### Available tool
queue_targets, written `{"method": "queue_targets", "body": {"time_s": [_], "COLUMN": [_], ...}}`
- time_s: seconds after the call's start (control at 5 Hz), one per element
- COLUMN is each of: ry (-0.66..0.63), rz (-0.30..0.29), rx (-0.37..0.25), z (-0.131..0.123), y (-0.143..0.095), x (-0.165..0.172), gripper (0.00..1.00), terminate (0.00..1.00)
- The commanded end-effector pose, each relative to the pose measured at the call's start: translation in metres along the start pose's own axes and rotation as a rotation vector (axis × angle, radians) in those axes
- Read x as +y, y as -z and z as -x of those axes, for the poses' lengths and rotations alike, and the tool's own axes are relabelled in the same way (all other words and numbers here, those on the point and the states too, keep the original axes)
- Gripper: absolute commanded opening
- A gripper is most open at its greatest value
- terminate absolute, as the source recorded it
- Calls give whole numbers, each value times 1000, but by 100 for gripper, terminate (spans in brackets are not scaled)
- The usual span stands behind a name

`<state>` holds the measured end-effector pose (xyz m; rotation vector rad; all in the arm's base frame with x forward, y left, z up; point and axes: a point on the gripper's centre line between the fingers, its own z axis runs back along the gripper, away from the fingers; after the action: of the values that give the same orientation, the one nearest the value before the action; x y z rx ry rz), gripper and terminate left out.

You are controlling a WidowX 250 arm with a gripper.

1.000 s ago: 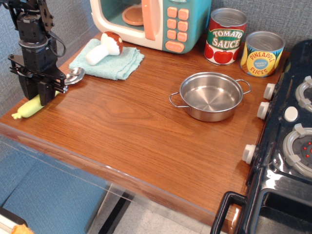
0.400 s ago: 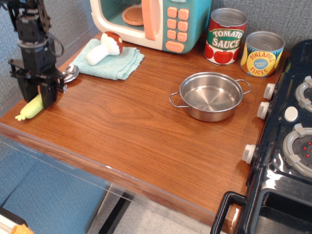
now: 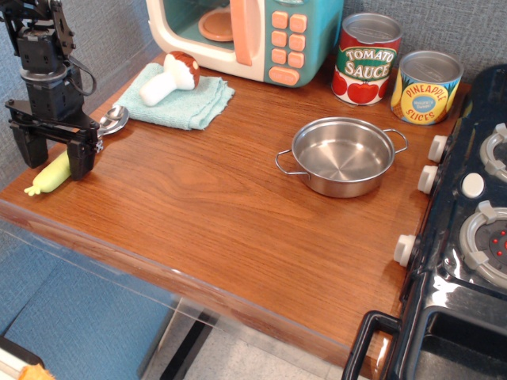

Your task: Move the yellow spoon in front of the pot

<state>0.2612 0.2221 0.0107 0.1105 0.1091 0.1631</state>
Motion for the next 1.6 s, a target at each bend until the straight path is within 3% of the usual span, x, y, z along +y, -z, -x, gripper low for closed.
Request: {"method": "queue_targets", "body": {"time_s": [0.0, 0.2, 0.4, 0.6, 0.8, 1.2, 1.4], "ry": [8, 86, 192, 242, 286, 382, 338], "rz": [-20, -31, -45, -9, 6, -23, -46], "rx": [-52, -89, -161, -162, -160, -62, -52], "z": [3, 7, 19, 28, 31, 62, 76], "y": [-27, -53, -97, -119, -124, -85, -67], "x": [-5, -32, -77, -115, -154, -232, -251], "gripper": [0, 0, 0, 0, 0, 0, 0], "terminate": [0, 0, 0, 0, 0, 0, 0]}}
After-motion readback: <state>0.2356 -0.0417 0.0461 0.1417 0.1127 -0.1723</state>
